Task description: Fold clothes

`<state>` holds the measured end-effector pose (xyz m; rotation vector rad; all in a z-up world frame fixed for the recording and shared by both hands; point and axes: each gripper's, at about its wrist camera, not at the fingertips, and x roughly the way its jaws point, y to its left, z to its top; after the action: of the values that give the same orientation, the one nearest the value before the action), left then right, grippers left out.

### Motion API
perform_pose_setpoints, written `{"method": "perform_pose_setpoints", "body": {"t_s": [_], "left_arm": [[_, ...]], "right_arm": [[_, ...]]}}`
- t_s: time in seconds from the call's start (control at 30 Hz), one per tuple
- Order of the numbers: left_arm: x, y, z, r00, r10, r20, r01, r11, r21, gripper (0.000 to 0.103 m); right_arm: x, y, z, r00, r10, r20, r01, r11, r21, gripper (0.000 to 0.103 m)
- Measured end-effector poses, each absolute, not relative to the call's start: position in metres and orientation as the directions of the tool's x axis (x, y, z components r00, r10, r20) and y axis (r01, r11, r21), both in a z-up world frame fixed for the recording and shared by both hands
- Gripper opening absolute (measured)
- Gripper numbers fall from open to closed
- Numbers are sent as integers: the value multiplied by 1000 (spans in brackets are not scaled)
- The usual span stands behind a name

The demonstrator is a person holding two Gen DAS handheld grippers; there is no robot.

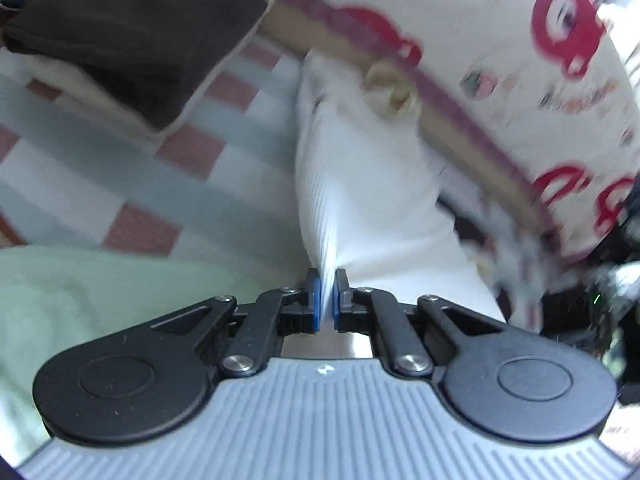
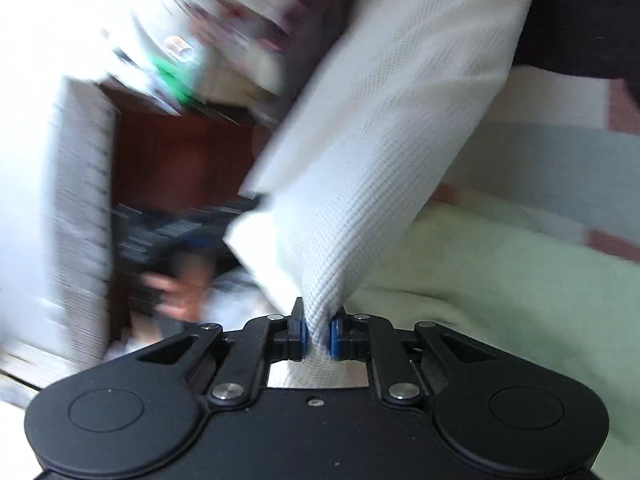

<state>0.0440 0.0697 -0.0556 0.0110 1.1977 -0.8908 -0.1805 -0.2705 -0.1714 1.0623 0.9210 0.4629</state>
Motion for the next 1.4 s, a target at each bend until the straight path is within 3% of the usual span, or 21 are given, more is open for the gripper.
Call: {"method": "perform_pose_setpoints", "body": {"t_s": [0.07, 0.17, 0.3, 0.47, 0.57, 0.67, 0.77, 0.83, 0.97, 1.03, 1.27, 1.37, 1.4], "left_arm": [[39, 53, -66, 121, -430, -894, 655, 711, -254, 5], [49, 33, -76, 181, -345, -921, 706, 698, -123, 7], [80, 4, -87, 189, -470, -862, 655, 715, -246, 34], [101, -38, -124, 282, -464, -840, 631, 749, -202, 37], [104, -30, -152, 161, -479, -863, 616, 732, -291, 38], [104, -14, -165, 147, -466, -872, 620, 731, -286, 39], [108, -4, -167, 68, -553, -830, 559, 711, -428, 41], [105, -5, -170, 17, -594, -805, 538, 684, -493, 49], [89, -13, -174, 43, -580, -814, 597, 668, -444, 45], [84, -13, -171, 39, -605, -795, 622, 638, -455, 5], [83, -11, -149, 59, -705, -707, 661, 558, -502, 5], [65, -20, -138, 116, -684, -720, 773, 518, -367, 7], [57, -23, -134, 141, -671, -728, 807, 504, -308, 16]], "right_arm": [[-177, -258, -185, 514, 662, -545, 156, 553, 819, 15], [-177, -249, -201, 499, 647, -577, 187, 570, 800, 20], [-191, -261, -202, 480, 674, -561, 209, 534, 819, 26], [-203, -274, -187, 433, 672, -600, 230, 561, 795, 33], [-218, -294, -169, 533, 635, -559, 195, 551, 811, 44], [-226, -315, -168, 618, 597, -512, 221, 493, 842, 49], [-219, -323, -175, 648, 552, -525, 260, 488, 833, 51], [-209, -324, -183, 640, 546, -540, 289, 480, 828, 51], [-184, -326, -188, 672, 415, -614, 362, 538, 761, 51], [-179, -338, -192, 699, 378, -607, 399, 498, 770, 51], [-193, -341, -201, 680, 446, -581, 403, 434, 805, 51], [-198, -326, -199, 640, 468, -610, 386, 491, 781, 51], [-197, -322, -196, 631, 460, -625, 378, 521, 765, 51]]}}
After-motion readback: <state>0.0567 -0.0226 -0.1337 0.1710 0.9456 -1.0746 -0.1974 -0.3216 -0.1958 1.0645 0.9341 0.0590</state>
